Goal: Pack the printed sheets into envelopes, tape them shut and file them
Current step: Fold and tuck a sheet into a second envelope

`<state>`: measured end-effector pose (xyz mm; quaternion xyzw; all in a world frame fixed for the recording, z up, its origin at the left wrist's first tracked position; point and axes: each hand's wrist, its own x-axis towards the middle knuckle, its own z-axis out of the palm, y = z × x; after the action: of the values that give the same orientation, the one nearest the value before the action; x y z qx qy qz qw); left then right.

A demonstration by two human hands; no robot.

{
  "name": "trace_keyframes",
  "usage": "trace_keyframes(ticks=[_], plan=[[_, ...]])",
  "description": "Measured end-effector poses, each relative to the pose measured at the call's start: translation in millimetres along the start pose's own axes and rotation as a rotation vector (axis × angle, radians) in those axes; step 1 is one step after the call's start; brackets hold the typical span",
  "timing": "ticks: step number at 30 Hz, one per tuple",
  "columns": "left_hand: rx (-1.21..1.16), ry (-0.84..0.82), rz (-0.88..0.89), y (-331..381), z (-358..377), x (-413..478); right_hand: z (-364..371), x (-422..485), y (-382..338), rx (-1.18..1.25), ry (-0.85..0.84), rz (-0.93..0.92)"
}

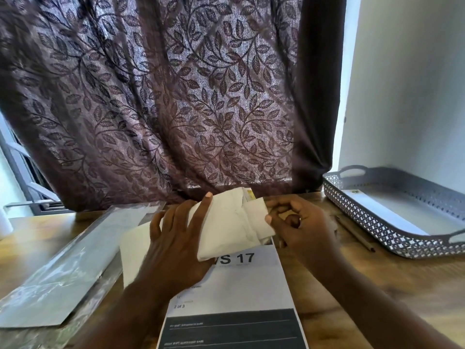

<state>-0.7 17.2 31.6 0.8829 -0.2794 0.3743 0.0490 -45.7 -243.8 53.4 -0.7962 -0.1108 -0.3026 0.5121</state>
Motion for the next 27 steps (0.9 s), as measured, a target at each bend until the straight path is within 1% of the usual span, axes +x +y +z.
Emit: trace_keyframes(ticks=[1,5,8,10,12,14,17,20,24,27], plan=[[-0.002,0.014,0.019,2.7,1.0,0.5,2.2,-1.1,-1.0,0.011,-0.032,0.001],[-0.001,0.025,0.034,6.4,3.3,0.7,7.3,-5.7,-2.9,-0.076,-0.185,0.0],[-0.003,0.0,0.002,-0.2,2.7,0.7,3.2,-6.6,-5.8,0.062,-0.142,0.071],[-0.007,-0.019,-0.021,-3.1,1.7,0.7,1.6,-6.9,-7.6,0.169,-0.158,0.097],[-0.005,-0.029,-0.016,-1.6,1.5,-0.1,4.5,-8.6,-10.2,0.227,-0.275,0.139],[-0.008,-0.024,0.006,2.2,2.0,-0.6,10.0,-10.7,-10.7,0.236,-0.397,0.171],[-0.008,-0.026,0.009,4.0,2.0,-0.2,10.5,-9.8,-12.1,0.268,-0.467,0.2],[-0.013,-0.033,0.012,2.2,1.8,0.3,4.0,-6.9,-12.5,0.25,-0.502,0.204],[-0.02,-0.028,0.067,4.7,5.6,-1.9,6.1,-9.3,-12.6,0.225,-0.648,0.221],[-0.019,-0.025,0.079,4.1,6.2,-1.8,6.6,-8.3,-11.3,0.217,-0.662,0.248]])
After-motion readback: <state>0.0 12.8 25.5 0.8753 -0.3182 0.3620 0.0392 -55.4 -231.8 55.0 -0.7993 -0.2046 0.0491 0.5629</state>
